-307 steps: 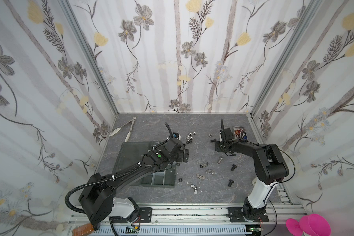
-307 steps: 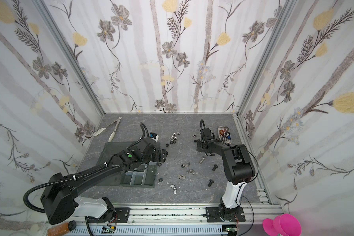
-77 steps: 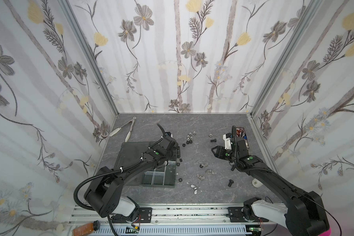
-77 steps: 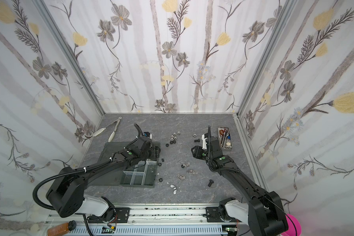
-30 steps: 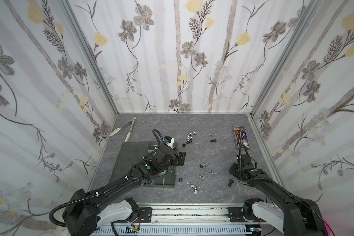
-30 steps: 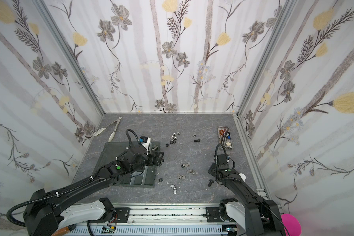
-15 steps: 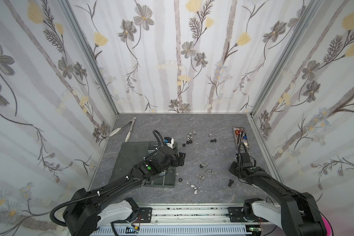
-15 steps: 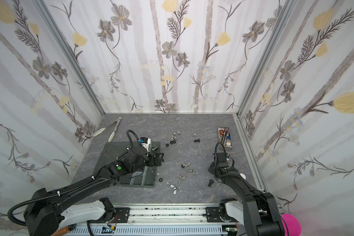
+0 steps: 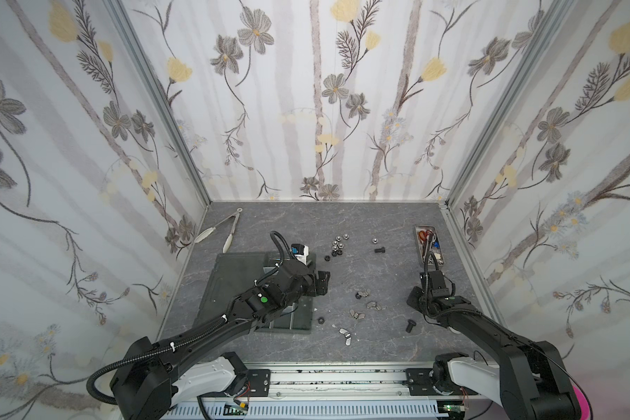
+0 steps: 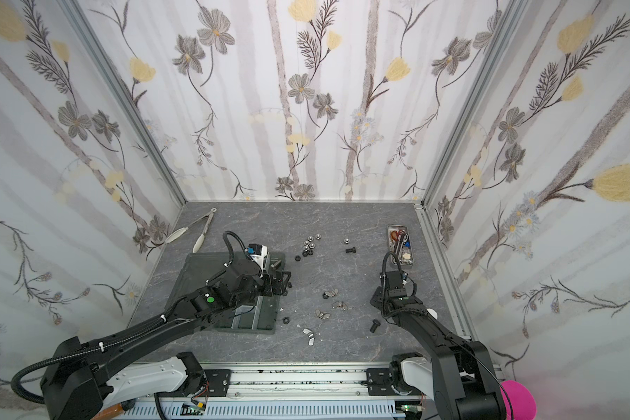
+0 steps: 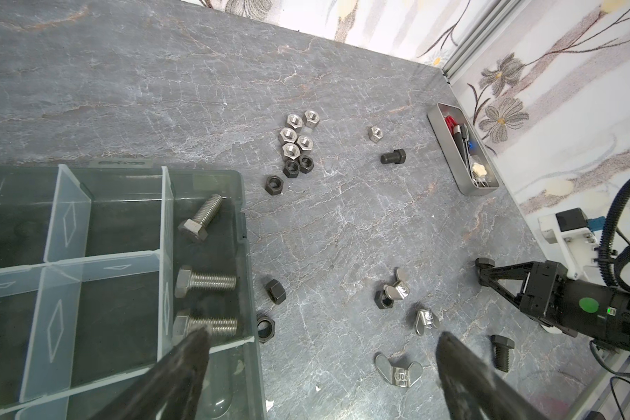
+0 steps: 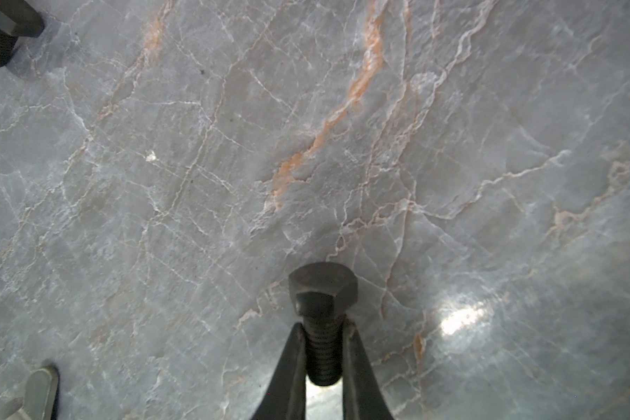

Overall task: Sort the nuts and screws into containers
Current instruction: 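Lower the right gripper onto the black bolt and close on it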

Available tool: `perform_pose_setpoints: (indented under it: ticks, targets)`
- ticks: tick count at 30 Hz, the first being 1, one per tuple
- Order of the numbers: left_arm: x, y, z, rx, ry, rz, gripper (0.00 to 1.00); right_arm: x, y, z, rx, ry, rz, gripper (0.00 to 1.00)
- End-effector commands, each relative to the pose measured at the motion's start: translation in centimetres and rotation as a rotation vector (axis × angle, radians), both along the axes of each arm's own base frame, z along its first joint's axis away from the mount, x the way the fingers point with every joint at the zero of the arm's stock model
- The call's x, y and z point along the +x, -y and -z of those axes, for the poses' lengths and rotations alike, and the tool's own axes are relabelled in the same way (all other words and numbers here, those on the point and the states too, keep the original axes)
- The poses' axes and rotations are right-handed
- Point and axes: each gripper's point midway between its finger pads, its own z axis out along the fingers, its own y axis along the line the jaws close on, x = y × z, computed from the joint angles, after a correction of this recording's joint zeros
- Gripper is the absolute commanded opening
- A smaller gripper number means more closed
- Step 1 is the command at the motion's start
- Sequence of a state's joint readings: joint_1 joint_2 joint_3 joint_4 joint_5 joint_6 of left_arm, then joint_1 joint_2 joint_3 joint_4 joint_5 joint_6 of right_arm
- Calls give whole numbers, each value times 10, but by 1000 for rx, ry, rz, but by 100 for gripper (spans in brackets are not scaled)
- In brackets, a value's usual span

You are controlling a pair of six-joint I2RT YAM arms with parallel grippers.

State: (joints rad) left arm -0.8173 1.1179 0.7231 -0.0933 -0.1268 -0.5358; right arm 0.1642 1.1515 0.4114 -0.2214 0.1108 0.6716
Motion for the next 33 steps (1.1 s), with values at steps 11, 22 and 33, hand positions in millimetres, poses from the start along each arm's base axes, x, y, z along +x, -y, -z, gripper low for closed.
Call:
perform_pose_setpoints:
  ticks: [11, 22, 33]
  targets:
    - [2, -7, -18, -28, 33, -37, 97, 18, -29, -41, 70, 111, -133, 5]
    - [-4, -39, -35, 2, 74, -133, 97, 49, -105, -100, 161, 243, -380, 2]
    - [-11, -74, -48, 31, 109, -230, 97, 83, -210, -131, 190, 281, -656, 0]
